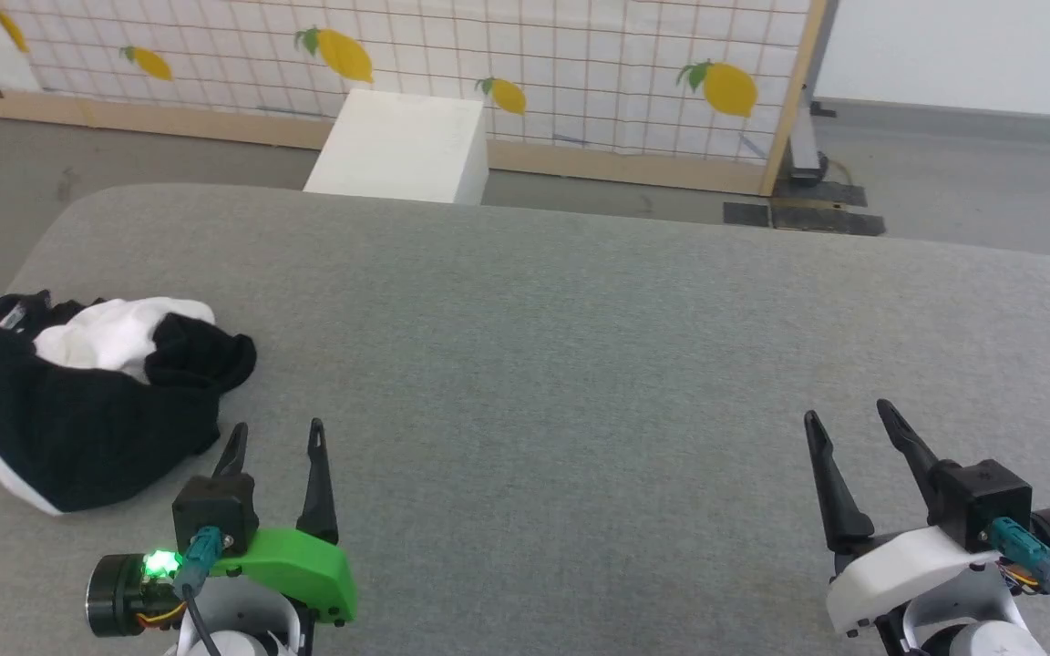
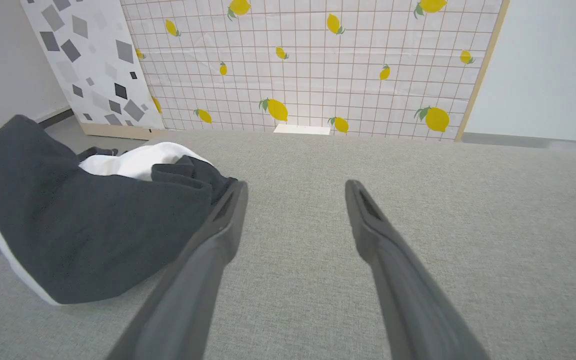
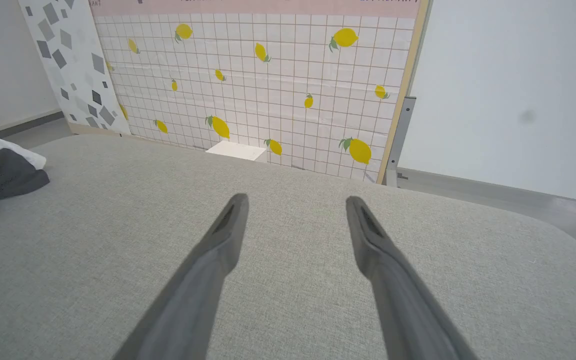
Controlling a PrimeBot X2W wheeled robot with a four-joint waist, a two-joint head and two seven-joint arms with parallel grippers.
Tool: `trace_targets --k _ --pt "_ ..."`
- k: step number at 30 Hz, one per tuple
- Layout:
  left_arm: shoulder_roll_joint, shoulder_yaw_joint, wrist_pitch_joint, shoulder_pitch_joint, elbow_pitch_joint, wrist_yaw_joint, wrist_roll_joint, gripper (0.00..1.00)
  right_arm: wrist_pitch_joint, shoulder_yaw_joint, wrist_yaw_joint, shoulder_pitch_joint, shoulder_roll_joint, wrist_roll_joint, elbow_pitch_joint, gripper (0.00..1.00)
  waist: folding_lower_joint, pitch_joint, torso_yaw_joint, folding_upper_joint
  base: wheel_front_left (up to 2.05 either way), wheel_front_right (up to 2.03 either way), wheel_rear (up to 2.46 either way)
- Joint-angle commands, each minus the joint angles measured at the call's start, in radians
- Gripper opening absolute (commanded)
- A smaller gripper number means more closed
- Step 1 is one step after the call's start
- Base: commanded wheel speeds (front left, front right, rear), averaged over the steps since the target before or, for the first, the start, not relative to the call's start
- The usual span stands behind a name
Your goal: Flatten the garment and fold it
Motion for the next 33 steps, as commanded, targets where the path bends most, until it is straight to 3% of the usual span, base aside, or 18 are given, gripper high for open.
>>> trace_targets --k 1,33 --pt "0.008 -0.002 -0.011 -0.010 0.007 0.010 -0.013 1.00 -0.011 0.002 0.000 -0.013 0.001 0.012 0.005 1.00 -0.0001 -0.002 0.027 0.0031 0.00 0.00 0.00" --pt "0.024 -0.033 -0.068 -0.004 0.042 0.086 -0.063 1.00 -0.065 0.018 -0.001 -0.028 0.001 0.050 0.040 1.00 -0.0001 -0.012 0.232 0.0058 -0.06 -0.06 -0.06"
